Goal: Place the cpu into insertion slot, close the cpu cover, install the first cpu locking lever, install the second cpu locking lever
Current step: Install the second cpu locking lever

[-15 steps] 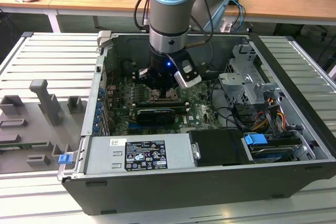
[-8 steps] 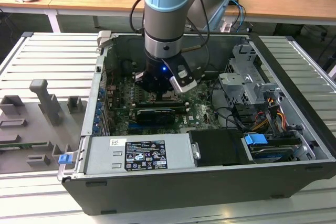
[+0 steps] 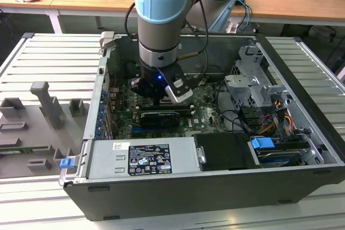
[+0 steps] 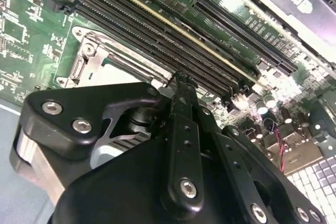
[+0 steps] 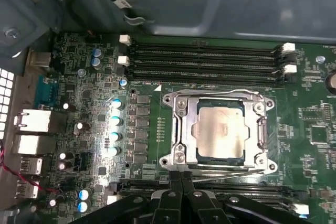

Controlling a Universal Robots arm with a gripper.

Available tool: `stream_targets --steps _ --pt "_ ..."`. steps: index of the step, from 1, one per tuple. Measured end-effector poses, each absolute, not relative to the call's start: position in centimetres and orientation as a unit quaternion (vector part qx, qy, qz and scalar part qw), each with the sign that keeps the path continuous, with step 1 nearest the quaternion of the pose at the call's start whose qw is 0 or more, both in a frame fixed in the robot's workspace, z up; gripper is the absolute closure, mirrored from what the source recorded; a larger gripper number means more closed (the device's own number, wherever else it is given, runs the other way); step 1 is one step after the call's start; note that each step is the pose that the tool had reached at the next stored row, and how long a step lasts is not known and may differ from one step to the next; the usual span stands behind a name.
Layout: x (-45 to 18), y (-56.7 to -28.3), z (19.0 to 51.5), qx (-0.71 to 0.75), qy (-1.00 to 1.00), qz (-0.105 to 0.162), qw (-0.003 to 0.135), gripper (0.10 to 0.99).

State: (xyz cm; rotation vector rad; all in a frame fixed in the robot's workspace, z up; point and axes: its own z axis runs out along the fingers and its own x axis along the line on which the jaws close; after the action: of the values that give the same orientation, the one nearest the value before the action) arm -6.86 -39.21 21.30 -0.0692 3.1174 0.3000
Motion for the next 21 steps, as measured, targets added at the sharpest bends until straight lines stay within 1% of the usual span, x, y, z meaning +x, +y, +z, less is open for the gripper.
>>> stream_targets --steps 12,21 --pt "-7.1 -39.3 20.8 -0.022 0.994 0.104 0.006 0.980" --pt "-7.9 -39.5 20.0 -0.022 0.992 0.124 0.010 0.980"
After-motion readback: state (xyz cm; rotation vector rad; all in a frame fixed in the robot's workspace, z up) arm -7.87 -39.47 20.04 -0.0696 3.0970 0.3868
